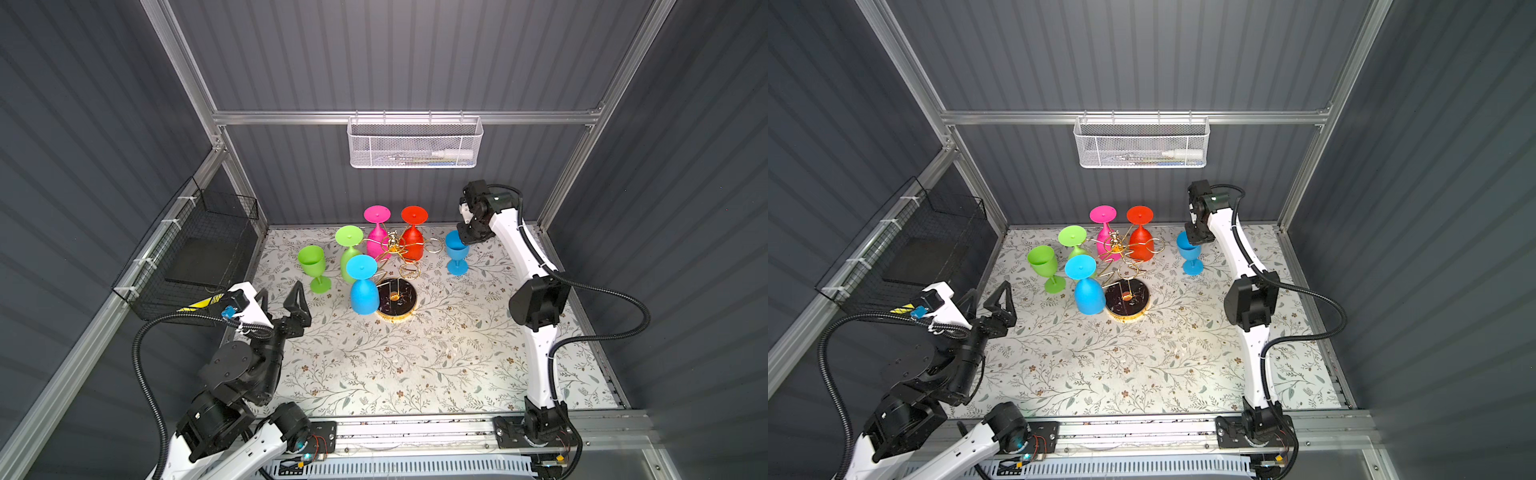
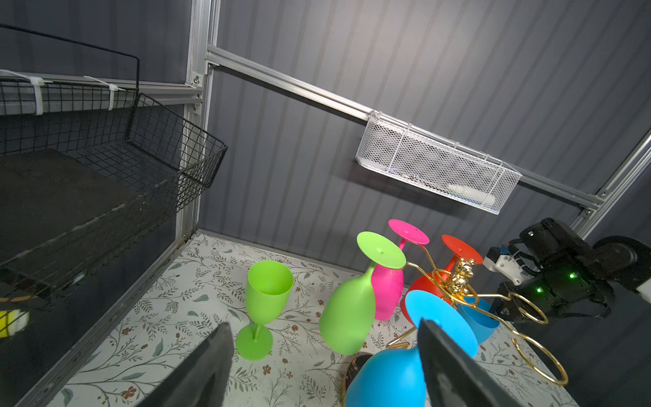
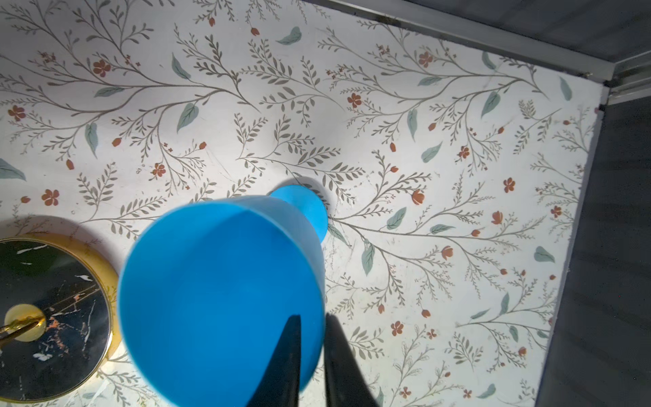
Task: Take the wine glass off the wine glass rack
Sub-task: 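Set the cyan glass upright on the table with the right gripper, then release the cyan glass and retract the right gripper while the left gripper approaches the rack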
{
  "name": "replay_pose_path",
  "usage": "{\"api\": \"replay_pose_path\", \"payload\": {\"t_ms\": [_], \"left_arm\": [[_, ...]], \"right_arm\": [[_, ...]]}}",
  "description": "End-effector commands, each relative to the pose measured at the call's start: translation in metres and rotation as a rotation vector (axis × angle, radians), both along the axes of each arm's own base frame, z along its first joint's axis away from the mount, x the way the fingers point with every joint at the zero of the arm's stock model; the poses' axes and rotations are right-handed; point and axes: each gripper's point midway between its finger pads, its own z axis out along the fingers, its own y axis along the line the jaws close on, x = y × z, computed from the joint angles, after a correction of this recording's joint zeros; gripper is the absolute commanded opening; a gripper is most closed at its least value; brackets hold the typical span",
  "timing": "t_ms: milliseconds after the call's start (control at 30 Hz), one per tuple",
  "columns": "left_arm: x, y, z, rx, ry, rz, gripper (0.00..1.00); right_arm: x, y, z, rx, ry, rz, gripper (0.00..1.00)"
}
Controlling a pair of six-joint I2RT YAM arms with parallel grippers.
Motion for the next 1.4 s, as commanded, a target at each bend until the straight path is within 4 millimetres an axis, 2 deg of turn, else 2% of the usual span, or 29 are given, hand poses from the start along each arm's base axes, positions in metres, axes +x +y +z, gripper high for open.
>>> {"api": "replay_pose_path", "payload": {"t_ms": [0,133,267,333,400,500,633,800,867,967,1033,1167,1367], "left_arm": [[0.002,-0.001,0.007,-0.005,0.004,0.004,0.83],[0.010,-0.018,0.005,0.015,0.035,-0.044,0.83],[0.021,-0.049,0.000,0.067,0.103,-0.142,0.82],[0.025,-0.064,0.000,0.087,0.157,-0.193,0.81],[0.028,-0.074,0.000,0.091,0.204,-0.223,0.80],[0.027,-0.085,0.005,0.066,0.243,-0.272,0.78],[0.023,-0.102,0.004,0.025,0.304,-0.356,0.76],[0.015,-0.144,-0.011,0.019,0.463,-0.541,0.70],[0.012,-0.152,-0.010,-0.018,0.470,-0.582,0.70],[0.012,-0.142,-0.008,-0.030,0.466,-0.537,0.70],[0.015,-0.130,-0.013,-0.007,0.484,-0.477,0.71],[0.019,-0.126,-0.022,-0.019,0.546,-0.476,0.71],[0.038,-0.125,-0.032,-0.165,0.581,-0.539,0.69]], "right_arm": [[0.000,0.002,0.034,0.079,-0.069,-0.001,0.26],[-0.006,-0.006,0.068,0.182,-0.125,-0.033,0.38],[-0.021,-0.007,0.106,0.331,-0.218,-0.036,0.45],[-0.037,-0.007,0.133,0.406,-0.306,-0.031,0.52],[-0.052,-0.010,0.150,0.462,-0.379,-0.038,0.57],[-0.080,-0.012,0.165,0.532,-0.446,-0.031,0.63],[-0.117,-0.013,0.165,0.587,-0.488,-0.031,0.68],[-0.157,-0.003,0.155,0.687,-0.477,0.005,0.70],[-0.168,-0.002,0.151,0.708,-0.473,0.009,0.72],[-0.180,-0.001,0.142,0.725,-0.451,0.007,0.73],[-0.192,-0.001,0.146,0.735,-0.469,0.017,0.73],[-0.199,0.001,0.140,0.746,-0.451,0.026,0.75],[-0.205,0.003,0.134,0.761,-0.434,0.035,0.77]]}}
